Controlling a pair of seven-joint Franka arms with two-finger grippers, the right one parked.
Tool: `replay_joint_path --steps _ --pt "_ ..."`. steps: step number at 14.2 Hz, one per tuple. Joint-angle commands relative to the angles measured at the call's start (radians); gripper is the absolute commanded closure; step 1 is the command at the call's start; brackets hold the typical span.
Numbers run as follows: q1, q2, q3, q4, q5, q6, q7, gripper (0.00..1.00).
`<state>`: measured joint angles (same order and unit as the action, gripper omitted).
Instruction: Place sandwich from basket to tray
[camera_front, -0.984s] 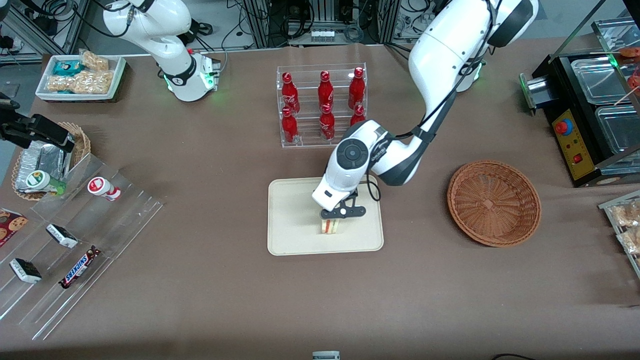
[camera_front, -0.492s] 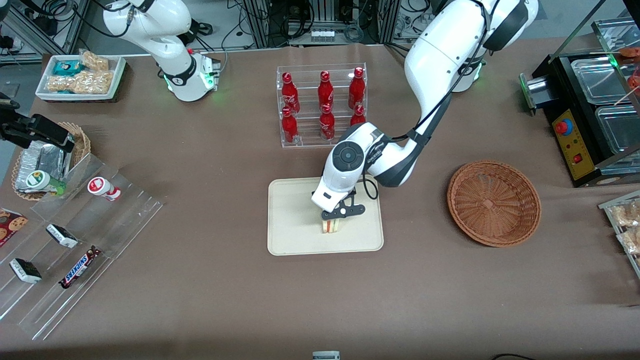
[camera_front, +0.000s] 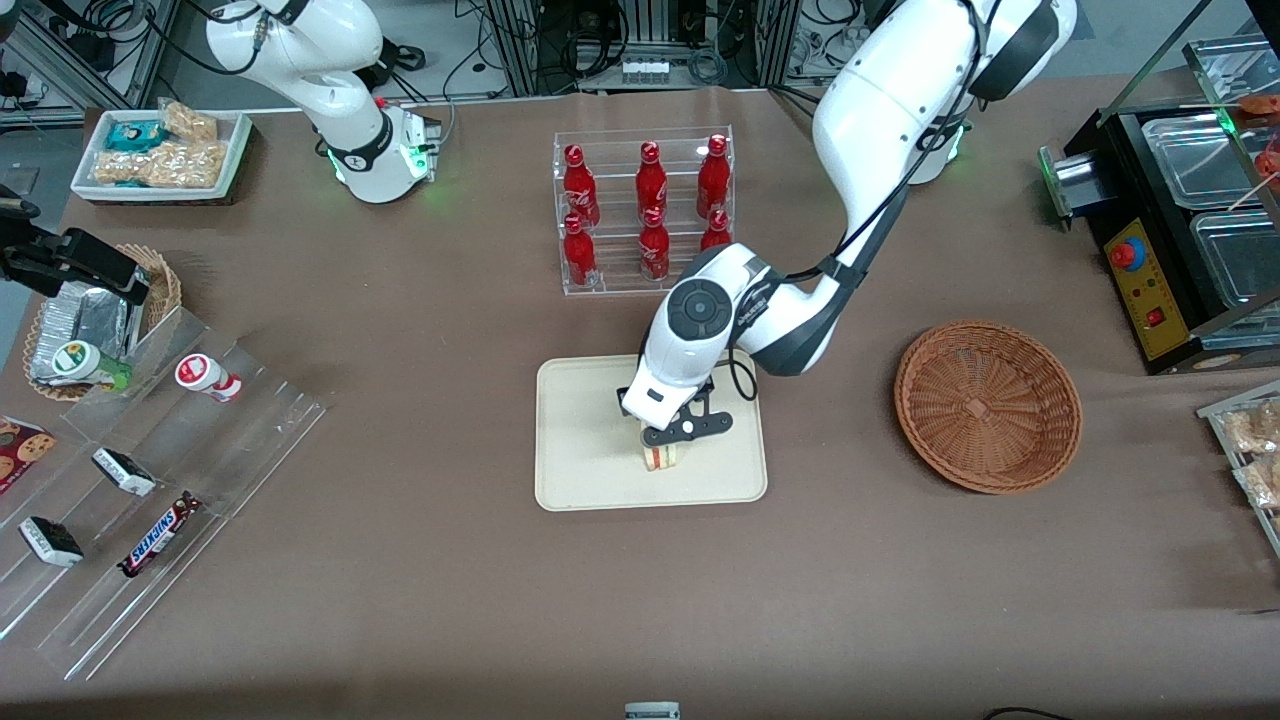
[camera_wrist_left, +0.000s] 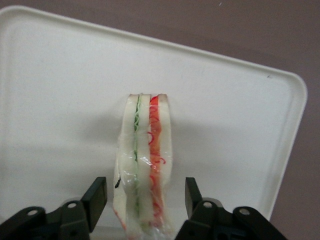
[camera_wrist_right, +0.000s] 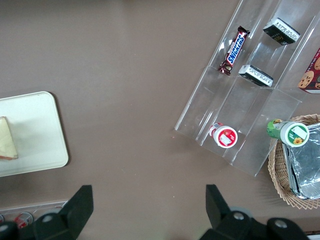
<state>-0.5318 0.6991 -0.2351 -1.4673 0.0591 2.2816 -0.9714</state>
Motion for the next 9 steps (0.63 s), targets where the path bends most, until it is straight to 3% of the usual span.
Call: replay_joint_path --steps 1,3,9 --pt "0.001 -0.12 0.011 -0.016 0.019 -0.098 -0.015 0.0" --pt "0.01 -0.179 0.017 -0.024 0.022 -0.152 -0.006 0.0" --pt "0.231 -0.283 0.011 -0.062 0.038 -0.326 0.121 0.0"
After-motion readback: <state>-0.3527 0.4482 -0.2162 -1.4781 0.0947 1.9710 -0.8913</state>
